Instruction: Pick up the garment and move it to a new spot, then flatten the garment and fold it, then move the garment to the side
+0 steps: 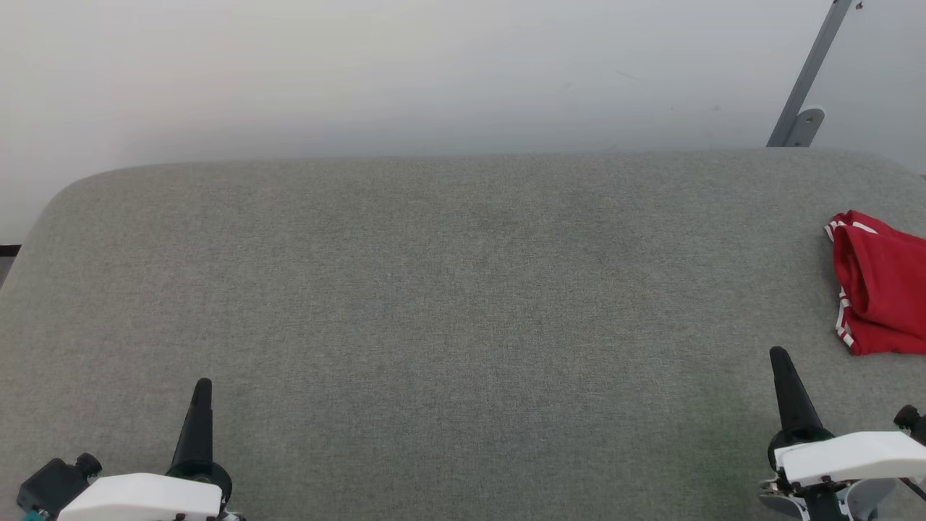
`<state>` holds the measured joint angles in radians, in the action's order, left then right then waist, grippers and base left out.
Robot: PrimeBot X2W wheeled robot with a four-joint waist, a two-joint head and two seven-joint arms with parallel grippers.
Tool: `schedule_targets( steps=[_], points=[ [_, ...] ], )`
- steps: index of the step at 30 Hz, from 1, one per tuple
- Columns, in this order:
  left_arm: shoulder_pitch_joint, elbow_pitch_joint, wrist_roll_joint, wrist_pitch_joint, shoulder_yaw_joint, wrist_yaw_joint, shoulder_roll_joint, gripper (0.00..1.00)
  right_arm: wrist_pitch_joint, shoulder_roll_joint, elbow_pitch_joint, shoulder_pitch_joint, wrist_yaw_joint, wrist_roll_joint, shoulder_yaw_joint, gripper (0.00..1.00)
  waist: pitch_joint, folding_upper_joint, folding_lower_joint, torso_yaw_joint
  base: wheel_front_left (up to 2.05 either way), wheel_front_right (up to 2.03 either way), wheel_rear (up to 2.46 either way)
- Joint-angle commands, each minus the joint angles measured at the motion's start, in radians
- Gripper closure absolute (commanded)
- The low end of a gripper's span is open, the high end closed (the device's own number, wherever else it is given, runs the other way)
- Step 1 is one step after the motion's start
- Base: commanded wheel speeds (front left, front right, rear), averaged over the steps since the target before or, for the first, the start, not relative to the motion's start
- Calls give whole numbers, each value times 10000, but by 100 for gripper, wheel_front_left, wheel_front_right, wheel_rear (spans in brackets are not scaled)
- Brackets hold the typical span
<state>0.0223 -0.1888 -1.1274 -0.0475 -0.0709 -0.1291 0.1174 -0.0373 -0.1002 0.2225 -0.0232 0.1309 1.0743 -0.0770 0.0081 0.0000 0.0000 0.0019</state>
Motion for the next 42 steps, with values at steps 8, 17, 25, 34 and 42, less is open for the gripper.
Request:
schedule_targets(
  steps=[8, 17, 25, 34, 42],
  points=[
    [-394, -39, -904, 285, -107, -14, -70, 100, 277, 77, -34, -327, -1, 977, -102, 100, -7, 0, 0, -2, 0, 0, 0],
    [-573, -135, -1664, 520, -155, -16, -175, 100, 507, 156, 14, -419, -1, 1792, -153, 100, -13, 0, 0, -5, 0, 0, 0],
    [-718, -202, -2197, 693, -192, -18, -253, 100, 673, 216, 47, -522, -1, 2383, -191, 100, -18, 0, 0, -6, 0, 0, 0],
    [-878, -296, -2849, 909, -237, -20, -341, 100, 889, 285, 93, -591, -2, 3090, -238, 100, -25, 0, 0, -9, 0, 0, 0],
    [-1015, -365, -3373, 1085, -271, -22, -406, 100, 1059, 343, 129, -692, -2, 3679, -279, 100, -30, 0, 0, -11, 0, 0, 0]
  ],
)
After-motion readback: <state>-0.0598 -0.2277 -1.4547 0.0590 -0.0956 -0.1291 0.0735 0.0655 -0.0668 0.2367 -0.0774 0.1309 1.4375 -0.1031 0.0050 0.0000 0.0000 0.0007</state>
